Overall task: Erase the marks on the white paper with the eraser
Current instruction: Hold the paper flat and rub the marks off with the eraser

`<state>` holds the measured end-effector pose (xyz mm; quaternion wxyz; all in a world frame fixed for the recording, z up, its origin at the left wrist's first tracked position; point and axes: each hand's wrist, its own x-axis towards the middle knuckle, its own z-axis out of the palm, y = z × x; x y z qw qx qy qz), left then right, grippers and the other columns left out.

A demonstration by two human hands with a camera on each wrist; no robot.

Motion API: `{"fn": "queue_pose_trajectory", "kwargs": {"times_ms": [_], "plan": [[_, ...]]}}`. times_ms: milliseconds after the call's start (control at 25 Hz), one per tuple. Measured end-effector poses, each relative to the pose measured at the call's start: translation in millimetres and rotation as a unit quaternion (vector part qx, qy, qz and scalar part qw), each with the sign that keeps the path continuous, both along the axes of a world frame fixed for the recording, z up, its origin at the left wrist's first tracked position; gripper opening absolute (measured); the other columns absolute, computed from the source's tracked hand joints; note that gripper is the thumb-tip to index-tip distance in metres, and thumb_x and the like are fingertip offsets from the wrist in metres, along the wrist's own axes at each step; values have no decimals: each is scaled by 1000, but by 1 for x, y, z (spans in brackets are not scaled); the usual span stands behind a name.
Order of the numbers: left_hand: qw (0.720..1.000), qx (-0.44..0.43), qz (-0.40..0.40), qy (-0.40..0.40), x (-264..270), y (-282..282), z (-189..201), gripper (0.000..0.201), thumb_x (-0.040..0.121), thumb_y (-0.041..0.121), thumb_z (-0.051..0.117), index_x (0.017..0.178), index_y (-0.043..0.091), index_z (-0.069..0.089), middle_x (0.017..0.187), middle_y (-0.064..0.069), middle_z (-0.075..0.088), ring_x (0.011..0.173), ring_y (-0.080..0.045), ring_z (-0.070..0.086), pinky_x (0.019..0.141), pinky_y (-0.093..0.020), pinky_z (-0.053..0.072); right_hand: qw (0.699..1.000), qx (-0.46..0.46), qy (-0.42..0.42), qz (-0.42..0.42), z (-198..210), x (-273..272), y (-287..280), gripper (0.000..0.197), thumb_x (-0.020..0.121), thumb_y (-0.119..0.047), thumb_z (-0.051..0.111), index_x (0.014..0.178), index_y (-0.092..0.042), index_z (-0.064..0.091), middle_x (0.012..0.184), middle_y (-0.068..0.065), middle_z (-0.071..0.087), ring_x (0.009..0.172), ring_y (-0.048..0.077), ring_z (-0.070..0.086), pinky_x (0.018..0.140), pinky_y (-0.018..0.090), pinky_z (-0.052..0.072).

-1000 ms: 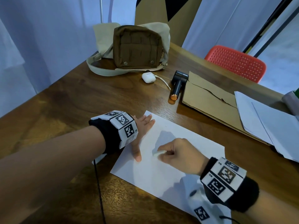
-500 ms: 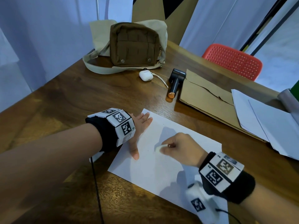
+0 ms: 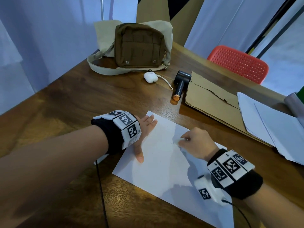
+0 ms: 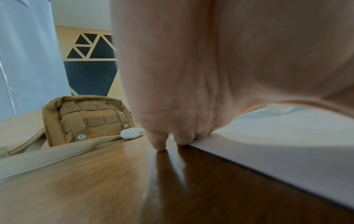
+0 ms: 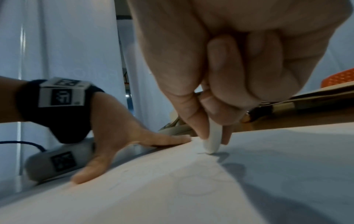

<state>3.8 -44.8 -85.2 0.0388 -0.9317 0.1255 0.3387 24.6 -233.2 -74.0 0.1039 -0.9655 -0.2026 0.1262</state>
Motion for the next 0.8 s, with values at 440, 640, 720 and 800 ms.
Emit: {"fn": "queue_pose_trajectory", "kwargs": {"times_ms": [440, 640, 720, 800], "plan": [[1000, -13, 1, -10, -1, 1, -3, 134, 69, 53, 74, 145, 9, -28, 153, -9, -31, 143, -26, -25, 116, -43, -9, 1000, 7, -1, -1, 4, -1, 31, 42, 86, -12, 48, 45, -12, 43, 49, 1, 42, 48, 12, 36, 46, 20, 26], [1000, -14, 2, -10, 0, -1, -3, 135, 68, 52, 75, 145, 9, -28, 153, -9, -32, 142, -26, -26, 116, -42, -9, 992, 24, 26, 123, -8, -42, 44, 26, 87, -16, 48, 76, -8, 69, 71, 7, 61, 68, 19, 52, 61, 20, 36], [1000, -17, -2, -13, 0, 0, -4, 135, 68, 53, 75, 145, 8, -27, 153, -10, -31, 143, -26, -25, 116, -42, -8, 994, 16, 46, 98, -7, -27, 37, 32, 86, -17, 50, 57, -8, 58, 57, 9, 52, 59, 21, 45, 55, 23, 33], [1000, -20, -2, -21, -1, 2, -6, 136, 66, 56, 74, 146, 9, -26, 153, -10, -30, 143, -26, -24, 116, -43, -8, 999, 18, 19, 19, -3, 0, 29, 39, 85, -15, 51, 47, -6, 48, 52, 15, 45, 53, 26, 41, 53, 24, 32]]}}
